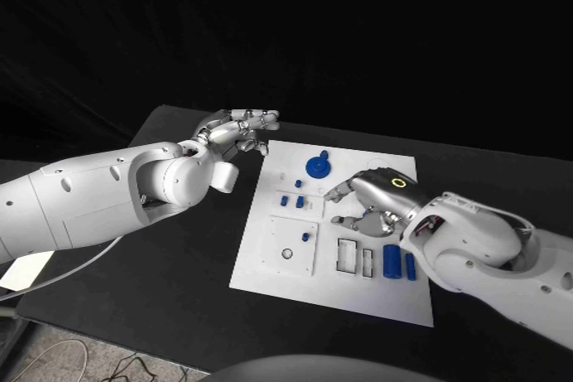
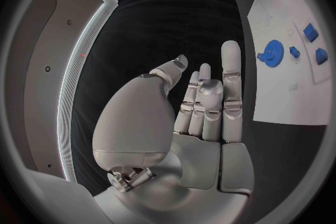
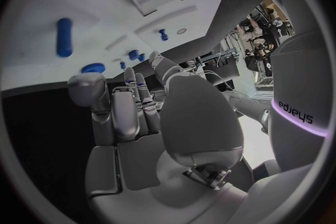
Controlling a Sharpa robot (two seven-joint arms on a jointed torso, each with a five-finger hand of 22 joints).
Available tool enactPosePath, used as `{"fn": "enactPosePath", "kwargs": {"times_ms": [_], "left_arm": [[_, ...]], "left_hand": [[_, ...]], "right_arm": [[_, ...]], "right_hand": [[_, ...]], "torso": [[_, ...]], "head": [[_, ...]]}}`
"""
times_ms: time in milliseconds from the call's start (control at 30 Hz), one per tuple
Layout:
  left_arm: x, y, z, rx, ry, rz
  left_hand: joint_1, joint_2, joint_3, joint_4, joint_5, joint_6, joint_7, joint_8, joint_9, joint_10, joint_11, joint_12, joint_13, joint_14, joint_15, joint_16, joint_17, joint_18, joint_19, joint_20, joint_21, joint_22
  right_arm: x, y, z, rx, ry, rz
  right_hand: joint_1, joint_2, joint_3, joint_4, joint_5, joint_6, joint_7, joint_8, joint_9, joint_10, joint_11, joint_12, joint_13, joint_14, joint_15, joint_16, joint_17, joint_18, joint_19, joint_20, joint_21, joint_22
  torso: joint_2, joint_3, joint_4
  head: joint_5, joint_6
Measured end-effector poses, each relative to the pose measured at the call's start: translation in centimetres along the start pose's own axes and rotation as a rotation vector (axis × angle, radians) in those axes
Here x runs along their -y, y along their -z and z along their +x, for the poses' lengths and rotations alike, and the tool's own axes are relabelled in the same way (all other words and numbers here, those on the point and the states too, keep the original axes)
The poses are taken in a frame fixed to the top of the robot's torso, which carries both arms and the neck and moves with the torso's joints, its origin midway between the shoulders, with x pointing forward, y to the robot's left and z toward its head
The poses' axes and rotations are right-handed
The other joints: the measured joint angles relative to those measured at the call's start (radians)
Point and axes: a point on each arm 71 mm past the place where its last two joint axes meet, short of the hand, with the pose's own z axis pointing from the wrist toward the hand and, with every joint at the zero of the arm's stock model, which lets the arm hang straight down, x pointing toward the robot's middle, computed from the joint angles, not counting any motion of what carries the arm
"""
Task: Assemble the parts on the task board
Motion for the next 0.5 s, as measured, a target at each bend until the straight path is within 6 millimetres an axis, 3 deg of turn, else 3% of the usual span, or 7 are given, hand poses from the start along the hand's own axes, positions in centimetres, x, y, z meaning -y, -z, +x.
{"fn": "enactPosePath", "kwargs": {"times_ms": [100,167,233,367,500], "left_arm": [[0.0,0.0,0.0,-0.001,0.0,-0.001],[0.0,0.0,0.0,-0.001,0.0,-0.001],[0.0,0.0,0.0,-0.001,0.001,-0.002],[0.0,0.0,0.0,-0.003,0.001,-0.002],[0.0,0.0,0.1,-0.004,0.001,-0.003]], "left_hand": [[0.0,0.0,0.0,0.0,0.0,0.0,0.0,0.0,0.0,0.0,0.0,0.0,0.0,0.0,0.0,0.0,0.0,0.0,0.0,0.0,0.0,0.0],[0.0,0.0,0.0,0.0,0.0,0.0,0.0,0.0,0.0,0.0,0.0,0.0,0.0,0.0,0.0,0.0,0.0,0.0,0.0,0.0,0.0,0.0],[0.0,0.0,0.0,0.0,0.0,0.0,0.0,0.0,0.0,0.0,0.0,0.0,0.0,0.0,0.0,0.0,0.0,0.0,0.0,0.0,0.0,0.0],[0.0,0.0,0.0,0.0,0.0,0.0,0.0,0.0,0.0,0.0,0.0,0.0,0.0,0.0,0.0,0.0,0.0,0.0,0.0,0.0,0.0,-0.001],[0.0,0.0,0.0,0.0,0.0,0.0,0.0,0.0,0.0,0.0,0.0,0.0,0.0,0.0,0.0,0.0,0.0,0.0,0.0,0.0,0.0,-0.001]], "right_arm": [[1.7,0.6,-1.8,0.006,0.032,0.046],[2.5,0.9,-2.6,-0.001,0.046,0.072],[2.9,1.2,-2.9,-0.013,0.054,0.09],[3.6,1.4,-3.1,-0.045,0.067,0.118],[4.2,1.6,-3.0,-0.081,0.079,0.142]], "right_hand": [[0.012,-0.015,-0.099,0.026,0.032,-0.017,-0.016,0.0,-0.001,-0.048,0.004,-0.001,-0.001,0.0,0.0,0.0,0.0,0.0,0.0,0.0,-0.012,-0.01],[0.059,-0.014,-0.206,0.075,0.047,-0.028,-0.022,0.0,-0.001,-0.084,0.013,-0.007,-0.001,0.0,0.0,0.0,-0.004,0.009,0.0,0.0,-0.012,-0.014],[0.095,-0.016,-0.252,0.118,0.048,-0.032,-0.026,0.0,-0.001,-0.092,0.018,-0.004,0.0,-0.004,0.004,0.0,-0.006,0.015,0.003,0.004,-0.016,-0.016],[0.128,-0.016,-0.271,0.16,0.048,-0.038,-0.032,0.0,-0.001,-0.095,0.015,0.004,0.0,-0.004,0.004,0.0,-0.008,0.015,0.0,0.008,-0.016,-0.018],[0.142,-0.011,-0.267,0.166,0.048,-0.044,-0.038,0.0,-0.001,-0.095,0.015,0.014,0.0,-0.004,0.004,0.0,-0.008,0.015,0.0,0.008,-0.016,-0.019]], "torso": [[-0.001,-0.0002,-0.0014],[-0.001,-0.0002,-0.0024],[-0.001,0.0,-0.0035],[0.0,0.0016,-0.006],[0.0,0.0023,-0.0065]], "head": [[-0.01,0.007],[-0.016,0.012],[-0.02,0.015],[-0.028,0.02],[-0.031,0.021]]}}
